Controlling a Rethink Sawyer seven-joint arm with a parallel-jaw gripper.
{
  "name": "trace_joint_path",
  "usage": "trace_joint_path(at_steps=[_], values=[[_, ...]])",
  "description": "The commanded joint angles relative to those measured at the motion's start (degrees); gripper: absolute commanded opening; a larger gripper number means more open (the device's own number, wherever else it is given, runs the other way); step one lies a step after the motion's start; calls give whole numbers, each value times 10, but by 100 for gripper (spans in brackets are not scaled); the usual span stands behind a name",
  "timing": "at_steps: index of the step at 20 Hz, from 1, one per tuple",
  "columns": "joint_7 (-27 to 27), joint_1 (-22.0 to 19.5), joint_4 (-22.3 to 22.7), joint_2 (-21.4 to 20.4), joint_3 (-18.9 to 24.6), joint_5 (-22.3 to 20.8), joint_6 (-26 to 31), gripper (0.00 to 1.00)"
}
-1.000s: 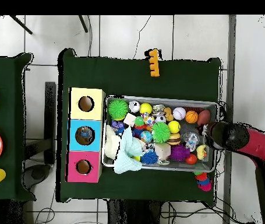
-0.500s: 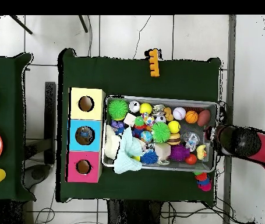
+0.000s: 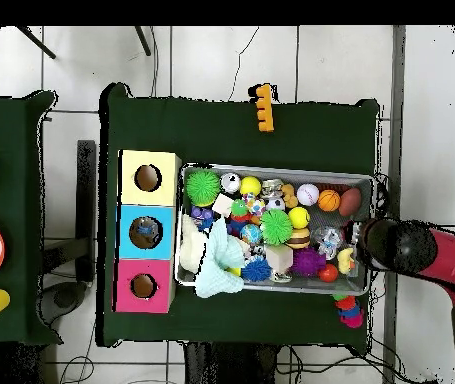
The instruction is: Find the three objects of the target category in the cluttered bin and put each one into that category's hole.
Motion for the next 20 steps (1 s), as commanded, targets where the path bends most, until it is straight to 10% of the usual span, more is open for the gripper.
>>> trace_joint_path(at_steps=[1,20], values=[[1,14,70,7,0,-19,-29,100],[9,3,105,17,-26,-45,-75,100]])
